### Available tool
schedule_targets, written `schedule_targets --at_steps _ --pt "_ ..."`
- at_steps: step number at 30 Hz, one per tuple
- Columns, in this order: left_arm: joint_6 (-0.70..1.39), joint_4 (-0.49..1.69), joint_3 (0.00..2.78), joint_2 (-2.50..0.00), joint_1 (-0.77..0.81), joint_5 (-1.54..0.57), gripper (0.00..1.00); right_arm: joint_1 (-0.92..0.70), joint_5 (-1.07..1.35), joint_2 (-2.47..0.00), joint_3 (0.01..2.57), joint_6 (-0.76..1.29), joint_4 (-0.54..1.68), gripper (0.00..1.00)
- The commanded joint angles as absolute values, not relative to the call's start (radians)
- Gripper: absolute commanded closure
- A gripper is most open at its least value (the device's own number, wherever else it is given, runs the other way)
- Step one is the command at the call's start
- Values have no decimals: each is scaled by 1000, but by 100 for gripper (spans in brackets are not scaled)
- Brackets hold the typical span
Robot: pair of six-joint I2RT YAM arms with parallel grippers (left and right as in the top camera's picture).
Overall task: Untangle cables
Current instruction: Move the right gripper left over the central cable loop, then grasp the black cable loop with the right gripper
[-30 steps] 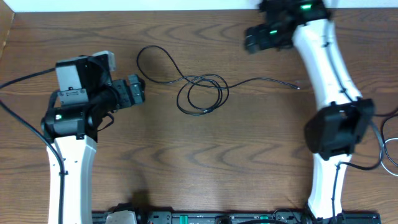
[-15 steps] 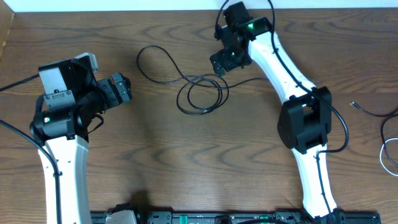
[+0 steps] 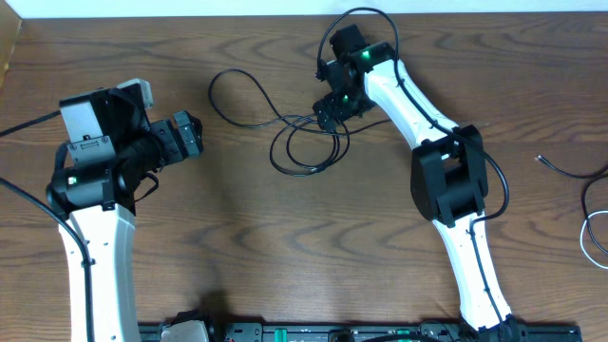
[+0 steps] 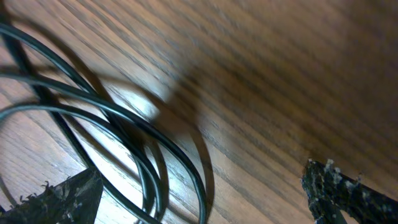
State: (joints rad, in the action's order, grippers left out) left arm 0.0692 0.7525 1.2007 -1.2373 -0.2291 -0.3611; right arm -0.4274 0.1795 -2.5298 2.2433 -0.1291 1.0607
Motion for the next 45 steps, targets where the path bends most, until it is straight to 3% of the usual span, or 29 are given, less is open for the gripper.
schedule_targets --at_steps 1,10,19,27,31,34,37,39,40,41,45 --pt "46 749 1196 -1242 -234 -374 2 -436 200 -2542 2247 -148 1054 1" --pt "46 750 1196 -1242 -234 -374 2 -448 224 -2583 2244 -187 1072 1" --pt "46 750 1196 -1242 -234 -374 2 -487 53 -2594 2242 -226 1096 1" --pt "54 750 1196 -1242 -234 -382 2 -493 51 -2603 2241 -241 1122 2" --pt "54 750 1196 -1242 -234 -382 2 -504 60 -2607 2229 -240 1131 21" --pt "55 751 1196 -1242 -234 -382 2 -513 63 -2610 2229 -240 1148 26" --pt "58 755 1196 -1242 -234 -382 2 -531 87 -2610 2229 -239 1165 48" --pt "58 755 1196 -1242 -234 -385 2 -545 109 -2610 2229 -236 1168 57" --pt "65 756 1196 -1242 -234 -385 2 -559 115 -2610 2229 -212 1167 82" --pt "65 757 1196 -1242 -234 -385 2 -566 115 -2610 2229 -201 1167 99" --pt "65 765 1196 -1242 -234 -385 2 -587 115 -2610 2229 -195 1171 99"
